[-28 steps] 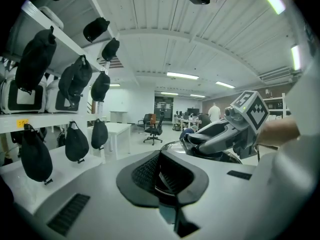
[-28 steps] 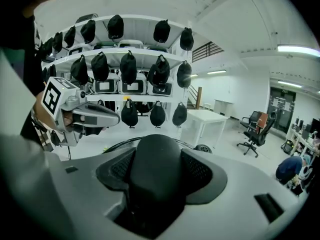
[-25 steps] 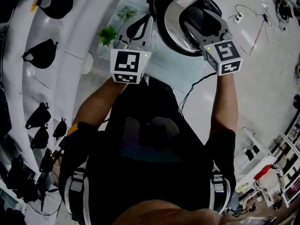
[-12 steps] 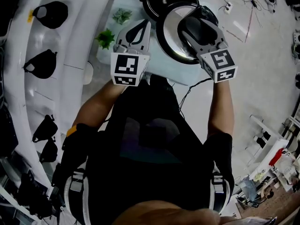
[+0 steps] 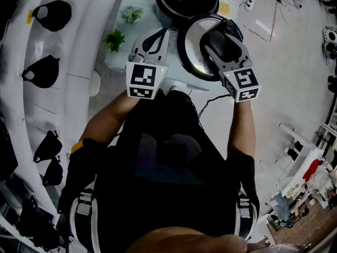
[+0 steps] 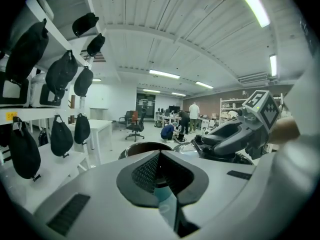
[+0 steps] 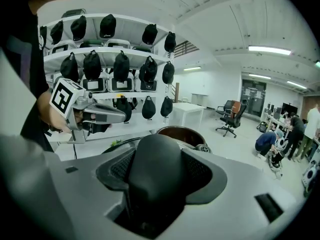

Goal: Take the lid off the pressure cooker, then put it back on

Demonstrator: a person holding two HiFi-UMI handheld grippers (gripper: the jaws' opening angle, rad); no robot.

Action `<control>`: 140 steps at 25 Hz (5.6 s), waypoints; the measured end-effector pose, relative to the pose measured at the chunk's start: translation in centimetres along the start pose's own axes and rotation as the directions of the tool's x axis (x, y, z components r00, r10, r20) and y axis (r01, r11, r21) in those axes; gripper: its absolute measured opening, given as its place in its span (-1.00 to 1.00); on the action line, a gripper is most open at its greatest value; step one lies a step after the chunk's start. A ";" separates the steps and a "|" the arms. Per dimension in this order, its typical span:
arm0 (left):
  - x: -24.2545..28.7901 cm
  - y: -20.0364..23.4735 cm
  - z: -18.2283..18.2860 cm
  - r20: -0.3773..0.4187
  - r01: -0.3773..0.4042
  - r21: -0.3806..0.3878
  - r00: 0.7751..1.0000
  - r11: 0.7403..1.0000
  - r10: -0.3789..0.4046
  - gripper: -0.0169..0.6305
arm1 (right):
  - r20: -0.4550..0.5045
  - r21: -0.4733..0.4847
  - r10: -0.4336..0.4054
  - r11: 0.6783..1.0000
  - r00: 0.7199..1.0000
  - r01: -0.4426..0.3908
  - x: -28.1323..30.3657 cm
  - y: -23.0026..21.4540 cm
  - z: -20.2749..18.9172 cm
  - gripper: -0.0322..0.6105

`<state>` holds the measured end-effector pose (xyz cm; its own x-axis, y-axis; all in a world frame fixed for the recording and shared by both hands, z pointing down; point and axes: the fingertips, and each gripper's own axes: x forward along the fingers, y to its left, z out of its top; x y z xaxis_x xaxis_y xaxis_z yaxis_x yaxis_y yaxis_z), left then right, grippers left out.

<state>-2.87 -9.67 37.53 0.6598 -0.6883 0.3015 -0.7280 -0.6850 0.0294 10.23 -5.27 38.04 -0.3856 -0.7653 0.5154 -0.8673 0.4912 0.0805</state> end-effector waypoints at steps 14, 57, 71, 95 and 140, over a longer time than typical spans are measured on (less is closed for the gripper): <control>-1.7 -4.4 -4.5 -0.078 -0.034 -0.011 0.996 0.999 0.033 -0.92 | -0.031 0.031 -0.013 0.999 0.999 0.014 -1.5 1.1 -7.2 0.00; 1.2 -5.6 -17.7 -0.285 -0.089 -0.078 0.957 0.993 0.064 -0.92 | -0.166 0.060 -0.040 0.997 0.985 0.051 8.9 1.7 -23.1 0.00; -0.2 -6.6 -16.5 -0.259 -0.118 -0.069 0.961 0.991 0.097 -0.92 | -0.211 0.009 -0.035 0.999 0.977 0.038 8.7 2.2 -24.3 0.01; -11.2 -12.5 -8.8 -0.096 -0.224 -0.045 0.971 0.974 0.219 -0.92 | -0.015 0.114 -0.100 0.988 0.995 0.101 -6.9 6.7 -14.3 -0.15; -21.7 -15.6 -8.5 -0.051 -0.075 -0.004 0.996 0.997 0.075 -0.92 | 0.025 0.226 -0.268 0.940 0.963 0.256 -17.1 17.0 -12.3 -0.37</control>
<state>-7.44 18.00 38.57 0.5931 -0.7245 0.3513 -0.7762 -0.6304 0.0102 5.97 21.30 41.09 -0.1467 -0.8791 0.4535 -0.9849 0.1722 0.0151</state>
